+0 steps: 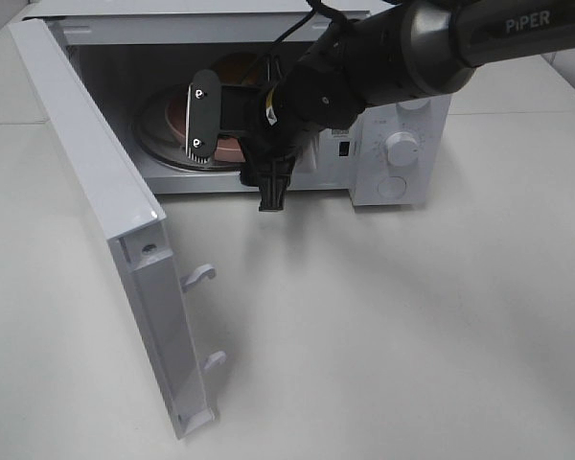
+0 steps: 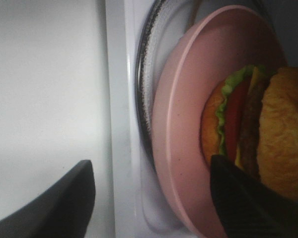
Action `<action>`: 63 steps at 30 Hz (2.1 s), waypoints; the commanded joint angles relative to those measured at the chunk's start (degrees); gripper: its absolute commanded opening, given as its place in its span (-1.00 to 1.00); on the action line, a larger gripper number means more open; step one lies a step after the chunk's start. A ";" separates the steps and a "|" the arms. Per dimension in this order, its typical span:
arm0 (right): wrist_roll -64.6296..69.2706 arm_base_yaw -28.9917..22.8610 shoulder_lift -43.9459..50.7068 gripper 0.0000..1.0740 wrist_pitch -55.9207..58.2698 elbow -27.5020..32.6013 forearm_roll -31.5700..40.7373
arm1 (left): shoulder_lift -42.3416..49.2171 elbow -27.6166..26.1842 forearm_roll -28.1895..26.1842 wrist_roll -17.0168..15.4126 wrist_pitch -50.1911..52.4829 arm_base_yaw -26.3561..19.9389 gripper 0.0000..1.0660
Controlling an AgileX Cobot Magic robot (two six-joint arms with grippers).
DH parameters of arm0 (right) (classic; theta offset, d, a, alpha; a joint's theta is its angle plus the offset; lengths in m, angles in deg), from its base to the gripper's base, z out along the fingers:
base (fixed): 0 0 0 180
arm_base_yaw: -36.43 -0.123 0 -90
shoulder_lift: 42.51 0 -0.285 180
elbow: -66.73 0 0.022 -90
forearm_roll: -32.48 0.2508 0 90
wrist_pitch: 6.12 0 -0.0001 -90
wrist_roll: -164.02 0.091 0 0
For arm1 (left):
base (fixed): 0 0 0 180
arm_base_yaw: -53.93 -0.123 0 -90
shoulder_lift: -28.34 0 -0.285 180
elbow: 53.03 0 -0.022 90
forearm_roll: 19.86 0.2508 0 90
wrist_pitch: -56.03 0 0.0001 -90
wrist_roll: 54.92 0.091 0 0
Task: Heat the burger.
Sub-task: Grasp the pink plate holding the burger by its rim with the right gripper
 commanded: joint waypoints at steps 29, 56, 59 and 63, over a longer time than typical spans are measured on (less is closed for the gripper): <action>0.34 3.50 -4.87 0.21 -3.95 -2.29 -2.18 | 0.46 0.11 -0.63 0.06 0.74 -0.29 -0.99; 3.15 3.50 -11.46 -0.10 -4.81 -6.93 -2.18 | 0.46 0.11 0.00 -0.74 0.74 -0.29 -0.99; 3.32 3.50 -11.46 -0.32 -4.70 -6.93 -2.18 | 0.46 0.11 0.00 -0.74 0.74 -0.29 -0.99; 5.84 3.44 -11.46 -0.77 -4.58 -6.93 -2.12 | 0.46 0.11 0.00 -0.74 0.74 -0.29 -0.99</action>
